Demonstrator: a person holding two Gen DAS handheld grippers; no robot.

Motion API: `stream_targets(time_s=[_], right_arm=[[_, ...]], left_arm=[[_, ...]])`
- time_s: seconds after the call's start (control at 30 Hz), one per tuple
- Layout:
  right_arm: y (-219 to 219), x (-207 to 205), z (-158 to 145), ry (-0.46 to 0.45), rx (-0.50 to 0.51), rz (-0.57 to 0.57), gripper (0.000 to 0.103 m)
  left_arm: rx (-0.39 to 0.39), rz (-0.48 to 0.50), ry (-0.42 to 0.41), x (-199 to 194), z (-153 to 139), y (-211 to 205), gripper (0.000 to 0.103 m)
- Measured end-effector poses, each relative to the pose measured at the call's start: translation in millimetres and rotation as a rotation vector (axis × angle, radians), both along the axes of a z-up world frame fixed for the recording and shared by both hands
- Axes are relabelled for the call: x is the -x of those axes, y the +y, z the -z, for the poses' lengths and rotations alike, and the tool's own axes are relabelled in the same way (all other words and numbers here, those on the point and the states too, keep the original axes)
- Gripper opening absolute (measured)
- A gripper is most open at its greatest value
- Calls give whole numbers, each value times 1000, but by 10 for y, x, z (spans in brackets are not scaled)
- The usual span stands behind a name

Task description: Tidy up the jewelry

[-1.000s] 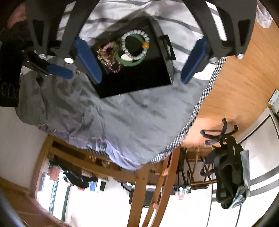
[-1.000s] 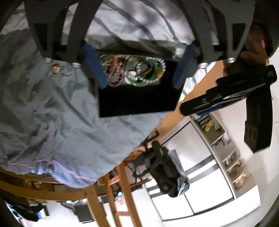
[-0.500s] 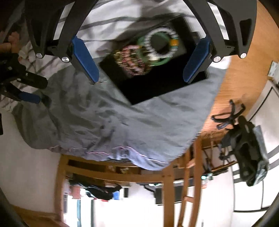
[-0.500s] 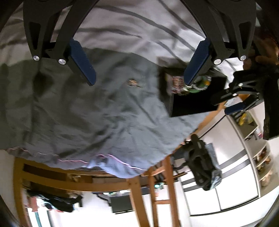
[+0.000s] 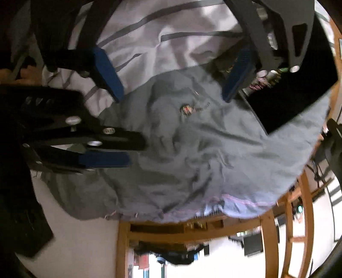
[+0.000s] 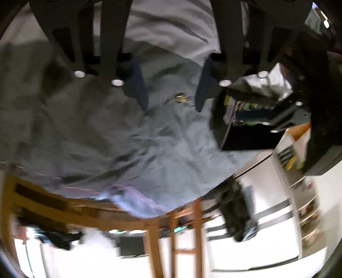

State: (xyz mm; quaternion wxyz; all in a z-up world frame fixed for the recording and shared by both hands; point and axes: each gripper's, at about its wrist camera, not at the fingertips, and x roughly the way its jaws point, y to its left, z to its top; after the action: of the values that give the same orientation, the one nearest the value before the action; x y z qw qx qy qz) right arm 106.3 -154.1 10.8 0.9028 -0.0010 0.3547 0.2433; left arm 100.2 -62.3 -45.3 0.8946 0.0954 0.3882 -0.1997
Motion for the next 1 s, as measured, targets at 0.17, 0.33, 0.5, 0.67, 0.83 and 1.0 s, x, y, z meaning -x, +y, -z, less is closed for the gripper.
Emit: stream_targets(time_s=[0.17,0.33,0.5,0.67,0.83,1.0], right_arm=[[259,-313,377,86,26,-94,40],[413,-540,712,195,28,-79,24],[328,-536,753,192,5,-38,17],[22,-471,476,138,-88,38,17],[-183,-435,354,120,-126,82,17],[-279,-503,392,137,-157,122,16]], left_arm=[[-39,12,17,-138,164,-13,81],[-121,56,2,-179,312,-144,82],[-120,64,-14,-143,320,-152,85],[-83,40,-25,-175,305,-128,87],[-14,-7,-47,-317,287,-86,89],[1,-85,-93,-506,236,-58,81]])
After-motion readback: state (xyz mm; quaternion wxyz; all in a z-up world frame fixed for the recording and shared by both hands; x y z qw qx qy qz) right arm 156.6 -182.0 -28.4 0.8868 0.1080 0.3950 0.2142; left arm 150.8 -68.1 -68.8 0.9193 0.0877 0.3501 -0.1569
